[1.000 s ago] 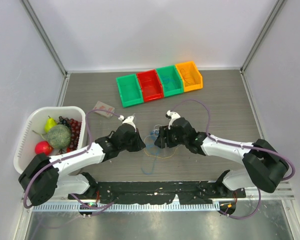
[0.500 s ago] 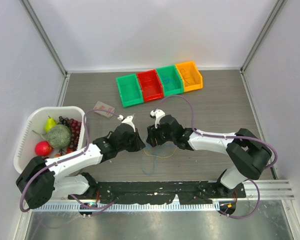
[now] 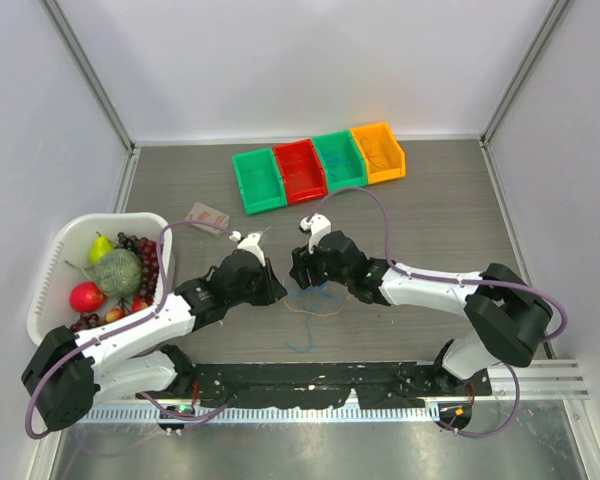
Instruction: Untangle the cables
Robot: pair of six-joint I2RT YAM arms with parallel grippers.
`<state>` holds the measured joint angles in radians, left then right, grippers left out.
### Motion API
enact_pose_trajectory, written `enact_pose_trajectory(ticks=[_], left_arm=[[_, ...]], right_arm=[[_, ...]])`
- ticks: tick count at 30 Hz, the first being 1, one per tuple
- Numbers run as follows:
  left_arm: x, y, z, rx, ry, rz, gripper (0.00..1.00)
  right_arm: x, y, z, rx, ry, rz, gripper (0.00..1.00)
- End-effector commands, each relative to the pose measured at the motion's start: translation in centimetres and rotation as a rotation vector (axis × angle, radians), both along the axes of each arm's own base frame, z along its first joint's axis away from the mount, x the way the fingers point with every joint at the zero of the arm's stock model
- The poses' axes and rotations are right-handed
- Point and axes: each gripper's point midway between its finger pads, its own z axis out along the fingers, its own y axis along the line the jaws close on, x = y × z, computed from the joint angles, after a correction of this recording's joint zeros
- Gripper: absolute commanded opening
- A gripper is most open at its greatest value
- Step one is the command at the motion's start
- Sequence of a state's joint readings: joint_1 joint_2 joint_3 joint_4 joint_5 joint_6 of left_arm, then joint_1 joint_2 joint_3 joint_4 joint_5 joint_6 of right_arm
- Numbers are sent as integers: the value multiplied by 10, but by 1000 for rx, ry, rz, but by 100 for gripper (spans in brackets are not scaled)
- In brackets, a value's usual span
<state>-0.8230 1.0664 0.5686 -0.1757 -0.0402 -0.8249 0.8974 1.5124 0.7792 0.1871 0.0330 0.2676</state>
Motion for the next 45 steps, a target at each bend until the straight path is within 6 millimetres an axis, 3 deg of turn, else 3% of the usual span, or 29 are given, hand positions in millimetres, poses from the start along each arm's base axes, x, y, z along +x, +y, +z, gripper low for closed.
enact_pose_trajectory(ticks=[1,5,6,11,14,18,26,30,32,34,35,36,38,40,45], left_arm=[[-3,2,8,-12,-28,-18,0],[-3,3,14,-21,-48,-19,0],[-3,4,14,-19,-52,-20,0],[-1,5,17,-30,-76,-12,0],[0,5,19,-32,-84,-13,0],[-1,6,21,-30,-95,-19,0],[-4,8,27,-50,-105,-20,0],[-4,8,26,-55,-105,-22,0],[-4,6,27,-61,-105,-24,0],[-4,4,26,-64,-103,-31,0],[-4,3,27,-70,-102,-33,0],[-6,2,28,-73,-100,-42,4],[-8,2,30,-81,-102,-54,24],[-11,5,33,-102,-117,-55,48],[-17,25,53,-151,-200,-5,62]], right_arm=[[11,-13,36,-19,-116,-82,63],[13,-41,40,-57,-22,-293,64],[9,-41,42,-12,45,-344,64],[-14,-17,74,294,287,-419,65],[-20,8,93,524,438,-432,65],[-23,33,85,687,602,-443,60],[-11,44,70,746,670,-503,57],[-20,58,68,793,775,-458,53],[-21,63,65,818,806,-443,50],[-22,66,68,848,822,-422,36],[-19,67,74,879,813,-397,24],[-22,69,79,887,813,-361,19],[-22,65,96,915,773,-280,1],[-20,52,103,921,724,-215,1],[-21,15,133,948,696,68,1]])
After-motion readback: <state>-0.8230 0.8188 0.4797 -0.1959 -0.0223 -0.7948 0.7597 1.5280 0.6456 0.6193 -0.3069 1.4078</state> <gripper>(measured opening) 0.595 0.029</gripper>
